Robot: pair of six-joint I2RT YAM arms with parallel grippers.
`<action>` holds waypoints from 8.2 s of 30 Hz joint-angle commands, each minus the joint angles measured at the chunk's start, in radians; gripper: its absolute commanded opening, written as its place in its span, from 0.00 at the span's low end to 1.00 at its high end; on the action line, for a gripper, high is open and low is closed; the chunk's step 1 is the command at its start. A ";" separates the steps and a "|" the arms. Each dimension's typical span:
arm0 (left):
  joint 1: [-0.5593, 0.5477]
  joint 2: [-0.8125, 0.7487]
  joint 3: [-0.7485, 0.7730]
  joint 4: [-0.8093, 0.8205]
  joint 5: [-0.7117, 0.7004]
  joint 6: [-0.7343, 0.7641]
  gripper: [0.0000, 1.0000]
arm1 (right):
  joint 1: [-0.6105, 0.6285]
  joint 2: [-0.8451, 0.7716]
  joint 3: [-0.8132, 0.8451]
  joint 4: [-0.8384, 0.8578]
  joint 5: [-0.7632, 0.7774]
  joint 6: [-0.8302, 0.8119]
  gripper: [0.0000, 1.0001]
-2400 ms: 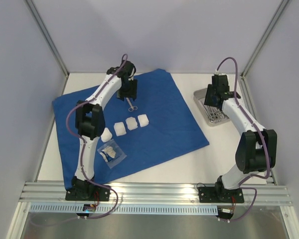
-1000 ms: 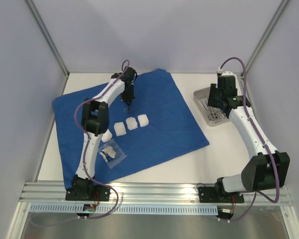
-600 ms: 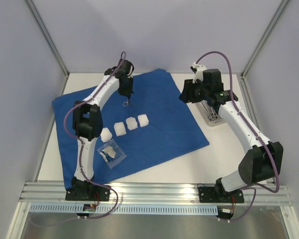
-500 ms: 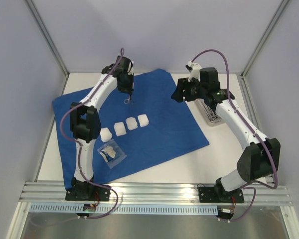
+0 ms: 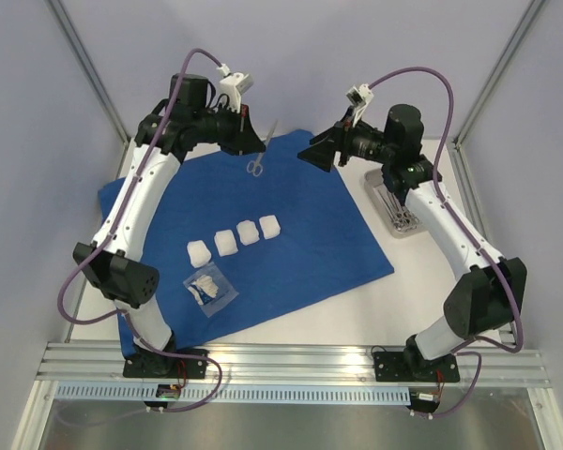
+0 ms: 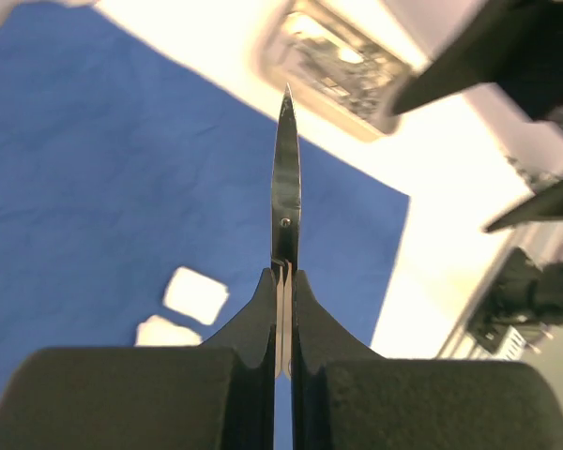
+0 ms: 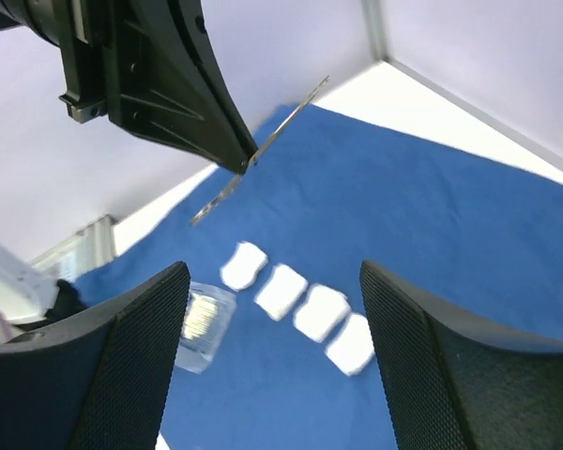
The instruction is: Prepare the surgical pack
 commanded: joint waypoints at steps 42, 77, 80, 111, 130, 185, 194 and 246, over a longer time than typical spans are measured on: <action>-0.003 -0.046 0.108 -0.006 0.262 -0.020 0.00 | 0.134 0.264 0.014 0.845 -0.185 0.644 0.35; -0.003 -0.021 0.138 -0.055 0.179 0.049 0.97 | 0.120 0.218 0.045 0.551 -0.128 0.482 0.00; -0.002 -0.024 0.164 -0.096 0.083 0.086 1.00 | 0.077 0.183 0.059 0.313 -0.075 0.324 0.01; -0.002 0.016 -0.195 -0.239 -0.819 0.280 1.00 | -0.248 0.684 0.487 -1.028 1.309 -0.620 0.01; -0.002 0.049 -0.203 -0.224 -0.850 0.289 1.00 | -0.248 0.694 0.454 -1.033 1.220 -0.579 0.22; 0.360 0.224 -0.646 -0.142 -0.341 0.270 0.56 | 0.155 0.250 0.071 -0.599 0.637 -0.025 0.64; 0.360 0.275 -0.615 -0.167 -0.304 0.267 0.40 | 0.155 0.250 0.072 -0.606 0.647 -0.029 0.64; 0.220 0.347 -0.370 -0.236 -0.110 0.436 0.16 | 0.157 0.249 0.140 -0.637 0.628 -0.045 0.64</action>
